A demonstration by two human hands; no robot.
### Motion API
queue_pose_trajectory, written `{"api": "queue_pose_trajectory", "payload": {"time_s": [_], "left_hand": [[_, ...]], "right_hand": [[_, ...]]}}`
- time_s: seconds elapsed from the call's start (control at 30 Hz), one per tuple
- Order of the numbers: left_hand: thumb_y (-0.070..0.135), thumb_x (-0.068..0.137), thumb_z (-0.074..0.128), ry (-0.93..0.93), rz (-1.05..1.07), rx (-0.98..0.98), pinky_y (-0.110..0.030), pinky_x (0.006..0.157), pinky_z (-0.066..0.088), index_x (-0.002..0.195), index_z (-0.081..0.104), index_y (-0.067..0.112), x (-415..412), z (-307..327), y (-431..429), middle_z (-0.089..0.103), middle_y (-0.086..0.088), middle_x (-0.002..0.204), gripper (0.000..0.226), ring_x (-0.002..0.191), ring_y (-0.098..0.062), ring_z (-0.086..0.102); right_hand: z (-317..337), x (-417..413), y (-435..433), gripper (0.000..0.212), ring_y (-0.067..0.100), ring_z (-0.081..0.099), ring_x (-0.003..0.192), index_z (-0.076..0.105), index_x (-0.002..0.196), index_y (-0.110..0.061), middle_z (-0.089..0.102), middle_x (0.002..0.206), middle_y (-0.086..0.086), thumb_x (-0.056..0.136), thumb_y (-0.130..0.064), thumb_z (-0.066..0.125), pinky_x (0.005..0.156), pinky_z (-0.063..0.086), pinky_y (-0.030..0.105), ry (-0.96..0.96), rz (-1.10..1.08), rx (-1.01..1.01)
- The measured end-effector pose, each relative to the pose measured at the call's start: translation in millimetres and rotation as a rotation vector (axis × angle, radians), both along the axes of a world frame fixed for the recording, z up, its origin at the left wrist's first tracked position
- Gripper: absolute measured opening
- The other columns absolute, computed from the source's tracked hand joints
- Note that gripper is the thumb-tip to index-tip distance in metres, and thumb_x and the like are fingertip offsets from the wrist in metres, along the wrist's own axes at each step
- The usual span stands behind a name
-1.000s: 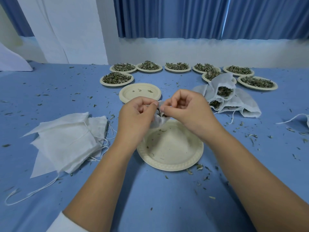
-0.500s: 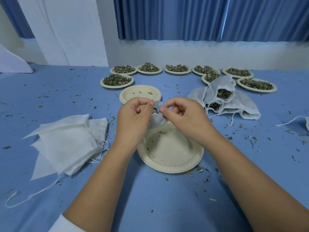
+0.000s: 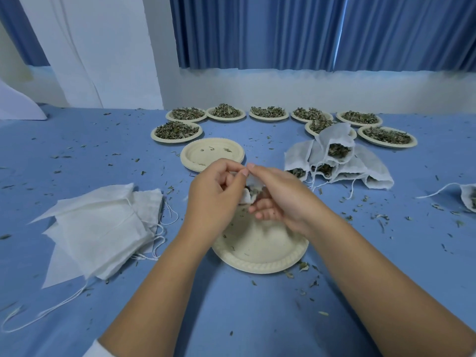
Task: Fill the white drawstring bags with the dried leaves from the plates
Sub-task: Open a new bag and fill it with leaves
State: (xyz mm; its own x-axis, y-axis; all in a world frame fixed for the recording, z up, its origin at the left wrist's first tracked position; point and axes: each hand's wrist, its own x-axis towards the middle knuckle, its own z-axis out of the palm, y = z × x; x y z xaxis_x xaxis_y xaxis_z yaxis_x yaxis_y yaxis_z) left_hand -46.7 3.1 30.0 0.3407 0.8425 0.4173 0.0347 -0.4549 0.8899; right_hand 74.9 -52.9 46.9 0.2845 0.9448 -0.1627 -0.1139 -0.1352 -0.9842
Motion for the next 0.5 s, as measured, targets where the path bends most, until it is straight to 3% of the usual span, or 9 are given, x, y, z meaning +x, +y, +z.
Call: {"api": "queue_pose_trajectory", "payload": {"time_s": [0.1, 0.23, 0.3, 0.33, 0.43, 0.5], "left_hand": [[0.017, 0.092, 0.064, 0.017, -0.029, 0.003, -0.030, 0.058, 0.042, 0.078, 0.066, 0.026, 2, -2, 0, 0.046, 0.011, 0.049, 0.016, 0.053, -0.011, 0.047], [0.020, 0.092, 0.064, 0.043, -0.130, 0.053, -0.022, 0.054, 0.039, 0.080, 0.067, 0.030, 2, -3, -2, 0.044, 0.012, 0.051, 0.016, 0.052, -0.008, 0.043], [0.021, 0.092, 0.064, 0.090, -0.148, 0.083, -0.020, 0.053, 0.037, 0.080, 0.067, 0.028, 2, -5, -2, 0.044, 0.012, 0.051, 0.014, 0.052, -0.007, 0.041], [0.020, 0.092, 0.064, 0.107, -0.150, 0.087, -0.019, 0.053, 0.037, 0.080, 0.068, 0.027, 2, -6, -2, 0.045, 0.012, 0.051, 0.013, 0.051, -0.006, 0.041], [0.023, 0.091, 0.065, 0.110, -0.139, 0.062, -0.016, 0.053, 0.040, 0.082, 0.068, 0.029, 3, -6, -2, 0.051, 0.012, 0.052, 0.012, 0.051, -0.005, 0.045], [0.028, 0.090, 0.066, 0.080, -0.101, 0.043, -0.017, 0.056, 0.042, 0.087, 0.068, 0.036, 2, -5, 0, 0.054, 0.010, 0.057, 0.009, 0.055, -0.008, 0.050]], "right_hand": [[-1, 5, 4, 0.024, 0.012, 0.059, 0.047, 0.060, 0.116, -0.022, 0.064, 0.059, 0.001, 0.093, -0.016, 0.062, 0.046, 0.050, 0.022, 0.092, -0.100, 0.107], [-1, 10, 3, 0.024, 0.011, 0.051, 0.043, 0.062, 0.108, -0.018, 0.059, 0.058, 0.001, 0.091, -0.035, 0.062, 0.042, 0.045, 0.023, 0.071, -0.100, -0.055], [-3, 10, 3, 0.016, 0.010, 0.048, 0.041, 0.062, 0.101, -0.014, 0.054, 0.058, 0.002, 0.093, -0.028, 0.058, 0.040, 0.043, 0.021, 0.040, -0.046, -0.097], [-3, 10, 3, 0.013, 0.009, 0.049, 0.040, 0.062, 0.104, -0.014, 0.053, 0.058, 0.002, 0.095, -0.019, 0.055, 0.040, 0.044, 0.020, 0.053, -0.034, -0.066], [-4, 10, 4, 0.030, 0.008, 0.051, 0.044, 0.057, 0.123, -0.022, 0.058, 0.055, -0.001, 0.097, -0.007, 0.054, 0.045, 0.046, 0.019, 0.041, -0.075, 0.136], [-3, 12, 6, 0.027, 0.010, 0.054, 0.048, 0.061, 0.117, -0.026, 0.059, 0.058, 0.000, 0.099, -0.008, 0.053, 0.050, 0.050, 0.020, -0.017, -0.117, 0.287]]}}
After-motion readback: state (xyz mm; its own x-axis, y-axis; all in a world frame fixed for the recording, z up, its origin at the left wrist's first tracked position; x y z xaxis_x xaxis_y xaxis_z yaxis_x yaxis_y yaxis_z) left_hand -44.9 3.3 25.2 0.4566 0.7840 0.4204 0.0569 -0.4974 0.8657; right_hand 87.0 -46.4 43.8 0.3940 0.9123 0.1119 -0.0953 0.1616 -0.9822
